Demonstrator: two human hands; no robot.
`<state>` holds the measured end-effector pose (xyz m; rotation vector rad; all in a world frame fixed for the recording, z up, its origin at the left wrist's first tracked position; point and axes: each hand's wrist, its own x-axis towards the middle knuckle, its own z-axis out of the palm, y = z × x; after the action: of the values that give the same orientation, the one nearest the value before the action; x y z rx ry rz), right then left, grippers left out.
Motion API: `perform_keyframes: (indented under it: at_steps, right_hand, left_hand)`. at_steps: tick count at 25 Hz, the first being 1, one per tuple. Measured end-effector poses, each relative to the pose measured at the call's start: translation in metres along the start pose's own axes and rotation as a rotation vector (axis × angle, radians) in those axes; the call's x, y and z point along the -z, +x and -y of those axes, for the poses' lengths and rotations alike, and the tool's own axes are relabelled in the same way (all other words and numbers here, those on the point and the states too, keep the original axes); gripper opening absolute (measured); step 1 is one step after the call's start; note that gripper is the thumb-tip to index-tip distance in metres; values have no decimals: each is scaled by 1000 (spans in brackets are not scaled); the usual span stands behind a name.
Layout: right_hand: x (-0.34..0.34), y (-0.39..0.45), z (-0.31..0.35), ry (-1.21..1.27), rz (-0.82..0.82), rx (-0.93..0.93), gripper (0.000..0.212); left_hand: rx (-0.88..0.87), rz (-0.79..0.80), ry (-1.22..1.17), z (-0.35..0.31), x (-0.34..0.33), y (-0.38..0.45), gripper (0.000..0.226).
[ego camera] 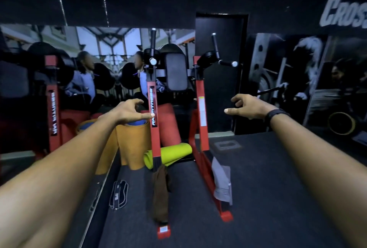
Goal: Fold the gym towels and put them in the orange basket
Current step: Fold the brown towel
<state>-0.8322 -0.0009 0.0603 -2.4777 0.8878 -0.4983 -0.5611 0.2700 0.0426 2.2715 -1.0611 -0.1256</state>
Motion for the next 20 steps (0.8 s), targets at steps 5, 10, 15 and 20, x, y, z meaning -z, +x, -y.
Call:
perform_keyframes:
  at_steps: [5,10,15,20]
  right_hand:
    - [-46,95,-14,-6,57,67,69]
    - [-78,193,-31,-40,153,124,70]
    - [-127,289,-34,5,209,154,66]
    - [-240,350,-35,-12,371,159,59]
  left_hand:
    - [127,-31,38,49,-18,51,96]
    - [238,-17,41,68,-49,117,90]
    - [324,-32,-11,98,-89,174,85]
    - [428,92,-83,156,-150,217,87]
